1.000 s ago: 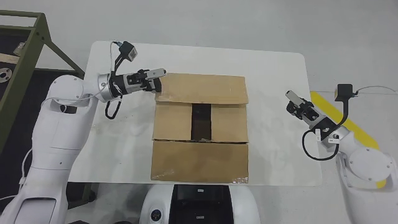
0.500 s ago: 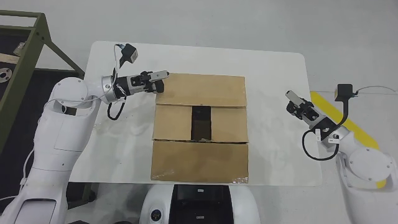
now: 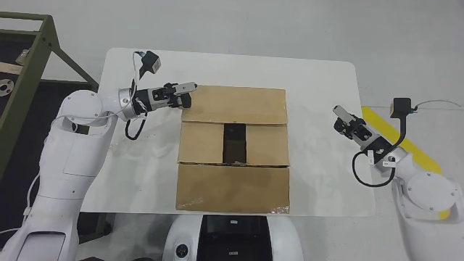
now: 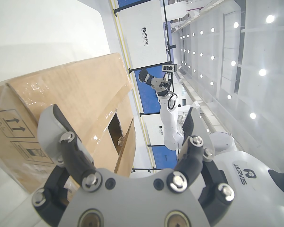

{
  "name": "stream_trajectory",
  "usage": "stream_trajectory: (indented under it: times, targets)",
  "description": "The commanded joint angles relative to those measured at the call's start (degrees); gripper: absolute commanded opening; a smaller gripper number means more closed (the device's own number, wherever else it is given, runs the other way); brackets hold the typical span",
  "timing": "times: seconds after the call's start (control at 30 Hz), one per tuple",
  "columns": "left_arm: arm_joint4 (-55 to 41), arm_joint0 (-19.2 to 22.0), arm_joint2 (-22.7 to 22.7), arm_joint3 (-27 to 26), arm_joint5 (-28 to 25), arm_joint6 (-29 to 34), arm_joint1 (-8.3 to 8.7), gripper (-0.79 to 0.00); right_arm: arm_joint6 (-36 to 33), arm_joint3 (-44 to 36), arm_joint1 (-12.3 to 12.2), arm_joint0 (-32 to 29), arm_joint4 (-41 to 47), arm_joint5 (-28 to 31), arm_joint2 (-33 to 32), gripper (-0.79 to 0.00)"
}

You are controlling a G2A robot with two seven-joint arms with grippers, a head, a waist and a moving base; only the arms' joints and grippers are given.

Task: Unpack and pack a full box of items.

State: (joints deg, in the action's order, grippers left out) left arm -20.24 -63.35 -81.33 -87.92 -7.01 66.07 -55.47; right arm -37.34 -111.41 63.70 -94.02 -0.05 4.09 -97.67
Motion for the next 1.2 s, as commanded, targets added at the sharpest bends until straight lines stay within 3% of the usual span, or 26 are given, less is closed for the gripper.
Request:
stream_trajectory:
  times: [0.0, 0.2, 0.7, 1.17]
  targets:
    - [0.0, 0.0, 0.0, 0.0, 0.0, 0.0, 0.0, 0.0, 0.0, 0.0, 0.0, 0.0, 0.0, 0.0, 0.0, 0.0]
    - [0.0, 0.0, 0.0, 0.0, 0.0, 0.0, 0.0, 0.0, 0.32, -0.29, -0.11, 0.08, -1.44, -2.43, 0.01, 0.0]
    - [0.0, 0.0, 0.0, 0.0, 0.0, 0.0, 0.0, 0.0, -17.12, -2.68, -1.05, -5.45, 8.46, -11.25, 0.29, 0.0]
    - [0.0, 0.0, 0.0, 0.0, 0.0, 0.0, 0.0, 0.0, -21.74, -8.29, -1.57, -12.41, 7.07, -9.0, 6.0, 0.0]
